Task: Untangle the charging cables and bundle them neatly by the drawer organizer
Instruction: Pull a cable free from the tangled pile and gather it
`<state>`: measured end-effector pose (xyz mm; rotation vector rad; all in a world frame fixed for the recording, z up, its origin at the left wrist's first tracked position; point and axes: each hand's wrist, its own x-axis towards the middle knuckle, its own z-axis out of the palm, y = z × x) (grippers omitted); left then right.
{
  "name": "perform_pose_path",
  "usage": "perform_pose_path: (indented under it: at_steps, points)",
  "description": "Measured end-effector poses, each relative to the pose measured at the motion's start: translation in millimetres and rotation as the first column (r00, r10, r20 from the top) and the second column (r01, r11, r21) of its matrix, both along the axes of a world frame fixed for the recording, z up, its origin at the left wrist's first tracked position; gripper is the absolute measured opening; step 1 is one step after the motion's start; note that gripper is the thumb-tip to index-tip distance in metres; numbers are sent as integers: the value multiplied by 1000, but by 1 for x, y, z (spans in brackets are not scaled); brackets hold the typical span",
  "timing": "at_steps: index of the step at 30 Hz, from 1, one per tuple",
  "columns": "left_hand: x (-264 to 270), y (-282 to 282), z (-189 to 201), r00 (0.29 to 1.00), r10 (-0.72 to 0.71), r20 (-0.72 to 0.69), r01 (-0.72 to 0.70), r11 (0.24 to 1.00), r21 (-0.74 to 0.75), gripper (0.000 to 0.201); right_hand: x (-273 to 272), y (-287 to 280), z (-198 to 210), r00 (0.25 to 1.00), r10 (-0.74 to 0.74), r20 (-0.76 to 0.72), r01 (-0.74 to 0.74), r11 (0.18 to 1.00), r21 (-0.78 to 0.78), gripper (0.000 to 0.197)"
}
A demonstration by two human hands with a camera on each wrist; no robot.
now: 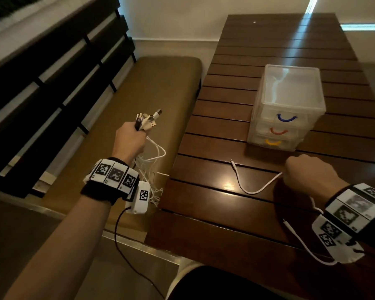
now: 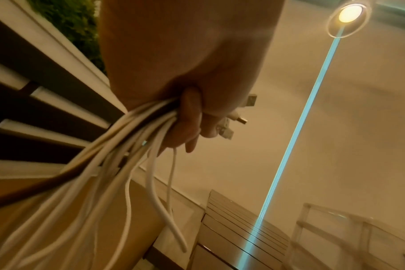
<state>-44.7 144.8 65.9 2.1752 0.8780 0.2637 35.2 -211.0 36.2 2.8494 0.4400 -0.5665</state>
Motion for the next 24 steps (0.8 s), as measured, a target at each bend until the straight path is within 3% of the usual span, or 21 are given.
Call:
perform_pose_path:
  at_steps: [7,12,15,20,24]
  points:
    - [8,-10,11,990,-129,-63,130,991,22,20,2,-2,-3,1000,11,29,-14,996,83,26]
    - [7,-34,-9,976,-217,-5,216,974,-65,25,-5,19,3,957,221,189,-253,953,169,28]
    - [8,-54,-17,965,-262,13,262,962,-81,28,-8,46,0,948,270,170,-306,921,242,31]
    - [10,-75,-31,955,-295,41,297,943,-149,29,-10,86,-23,981,196,10,-191,942,274,30]
    - [9,-75,-39,951,-303,59,309,937,-163,27,-9,107,-37,984,180,1,-171,935,311,24]
